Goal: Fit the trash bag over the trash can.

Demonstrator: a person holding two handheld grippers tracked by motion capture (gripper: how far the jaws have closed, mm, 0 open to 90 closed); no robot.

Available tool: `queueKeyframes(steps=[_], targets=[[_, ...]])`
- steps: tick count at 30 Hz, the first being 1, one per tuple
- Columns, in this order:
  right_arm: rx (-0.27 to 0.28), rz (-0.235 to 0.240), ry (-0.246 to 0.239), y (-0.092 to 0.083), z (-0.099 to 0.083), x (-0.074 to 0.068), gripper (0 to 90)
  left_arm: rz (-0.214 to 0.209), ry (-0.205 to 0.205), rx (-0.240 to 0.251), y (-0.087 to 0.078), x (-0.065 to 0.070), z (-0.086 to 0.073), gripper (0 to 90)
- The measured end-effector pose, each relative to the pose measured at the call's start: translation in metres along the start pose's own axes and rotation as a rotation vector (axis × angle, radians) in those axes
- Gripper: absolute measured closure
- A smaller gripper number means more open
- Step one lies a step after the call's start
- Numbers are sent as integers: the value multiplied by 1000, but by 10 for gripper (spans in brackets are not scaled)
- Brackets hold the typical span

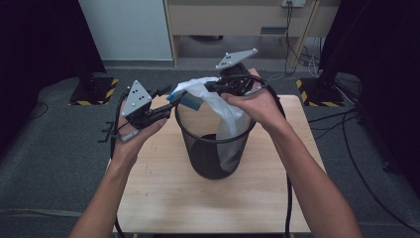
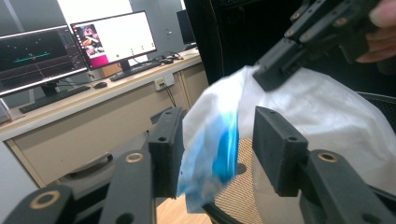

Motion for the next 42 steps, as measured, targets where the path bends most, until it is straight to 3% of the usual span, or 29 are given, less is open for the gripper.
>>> queueKeyframes(steps=[7, 17, 28, 31, 32, 37, 41, 42], targets=[[10, -42, 53, -11, -6, 15, 900, -13, 8, 0, -7, 4, -7, 530], [14, -48, 78, -22, -15, 23, 900, -15, 7, -15, -9, -3, -14, 685], [26, -36, 94, -28, -17, 24, 900, -16, 39, -54, 11, -6, -19, 636], [25, -31, 94, -29, -17, 23, 900, -20, 41, -61, 17, -9, -19, 631], [25, -28, 94, -29, -17, 23, 900, -16, 19, -85, 17, -7, -21, 629], [12, -14, 95, -28, -18, 19, 900, -30, 29, -80, 25, -7, -17, 611], [0, -9, 91, -26, -21, 18, 900, -49, 17, -82, 29, -6, -16, 698], [-10, -5, 91, -25, -24, 17, 900, -55, 14, -79, 30, -5, -16, 780]])
Point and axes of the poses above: each handheld gripper's, and its own axes: y roughly forward along the jaws, z roughly out of its top, x roughly to its right, the point moved 4 cm from there along y, roughly forward along the jaws
